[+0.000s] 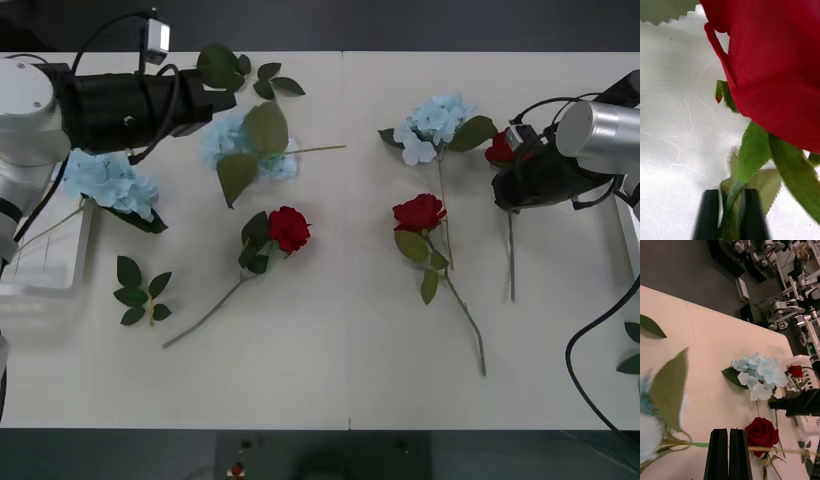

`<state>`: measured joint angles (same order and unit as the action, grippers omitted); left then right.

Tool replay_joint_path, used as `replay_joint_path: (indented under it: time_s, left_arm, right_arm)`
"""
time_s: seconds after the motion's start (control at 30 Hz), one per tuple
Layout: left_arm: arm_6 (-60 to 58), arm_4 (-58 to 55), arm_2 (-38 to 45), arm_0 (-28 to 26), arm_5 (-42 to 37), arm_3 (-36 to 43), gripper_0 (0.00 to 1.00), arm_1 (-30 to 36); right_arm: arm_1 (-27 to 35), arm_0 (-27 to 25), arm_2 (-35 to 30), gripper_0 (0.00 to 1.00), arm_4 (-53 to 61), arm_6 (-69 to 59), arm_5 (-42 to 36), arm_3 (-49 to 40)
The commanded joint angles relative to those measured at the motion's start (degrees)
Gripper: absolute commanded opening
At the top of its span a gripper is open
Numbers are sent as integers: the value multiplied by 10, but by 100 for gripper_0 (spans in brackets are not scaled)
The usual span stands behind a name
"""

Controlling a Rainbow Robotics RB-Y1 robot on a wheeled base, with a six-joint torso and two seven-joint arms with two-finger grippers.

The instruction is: Put the red flowers into the right box and the blue flowers into the left box

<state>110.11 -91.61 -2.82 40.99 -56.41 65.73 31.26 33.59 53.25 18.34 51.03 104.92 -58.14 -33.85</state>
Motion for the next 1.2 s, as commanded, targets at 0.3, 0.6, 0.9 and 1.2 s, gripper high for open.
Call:
replay_joint_path:
  time_s: [0.3,0.6,0.9,1.2]
  left_arm:
    - [-25,-2,105,0,-179,18,0,85]
    - [-51,-15,105,-23,-193,17,26,74]
    - [-237,-6,104,-28,-237,18,100,44]
    - [-511,170,90,-28,-237,126,100,-9]
  right_arm:
    - [-3,35,-6,0,-15,-16,9,-5]
    - [83,80,-1,0,6,-8,-37,-5]
    - [258,113,154,0,94,10,-23,-5]
    - [310,56,226,0,107,3,98,-2]
